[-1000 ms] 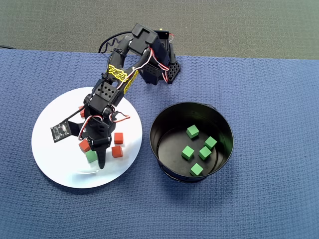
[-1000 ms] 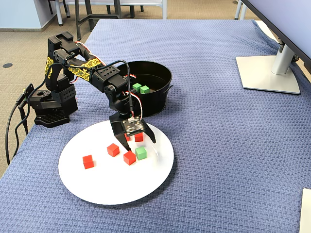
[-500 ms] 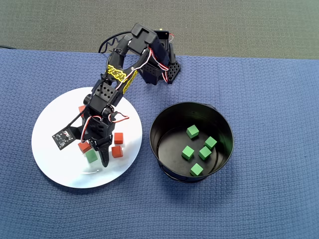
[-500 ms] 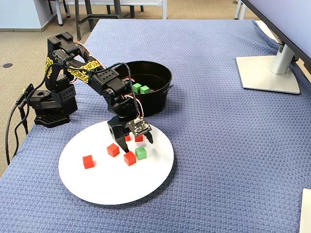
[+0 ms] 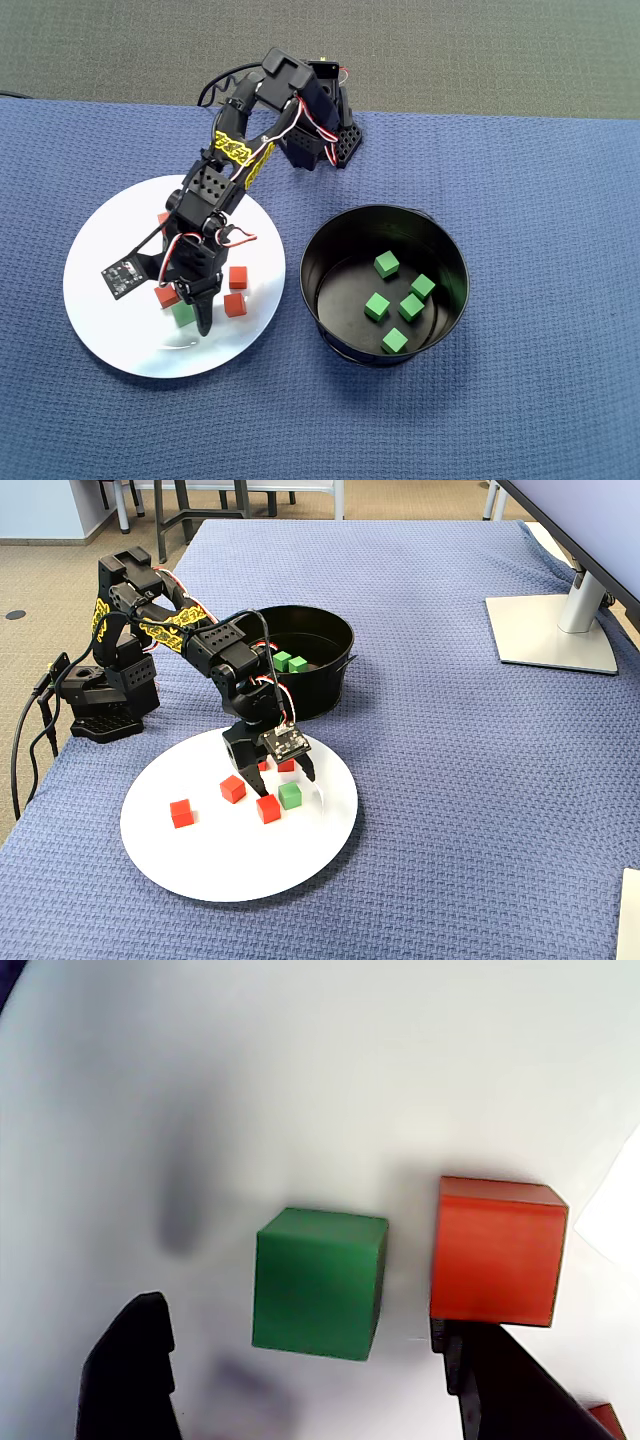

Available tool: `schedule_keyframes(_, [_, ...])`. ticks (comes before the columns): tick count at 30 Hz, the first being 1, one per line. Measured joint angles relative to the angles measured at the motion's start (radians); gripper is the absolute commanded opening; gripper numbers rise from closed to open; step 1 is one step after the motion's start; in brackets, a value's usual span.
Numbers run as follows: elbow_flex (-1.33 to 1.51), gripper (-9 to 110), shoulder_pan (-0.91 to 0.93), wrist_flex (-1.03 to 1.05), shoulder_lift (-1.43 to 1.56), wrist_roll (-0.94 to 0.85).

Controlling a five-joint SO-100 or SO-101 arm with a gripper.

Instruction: Pick up the green cubes from the white plate and place them in the black recipient

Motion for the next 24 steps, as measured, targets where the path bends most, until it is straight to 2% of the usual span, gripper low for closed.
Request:
schedule_keyframes(5, [-0.003,25,0.003,0.000,0.000,0.002])
schedule_keyframes(18, [-0.009,8,0.003,-0.018,0.000,0.048])
schedule_keyframes(24, [-0.009,5,0.003,-0.034,0.000,0.074])
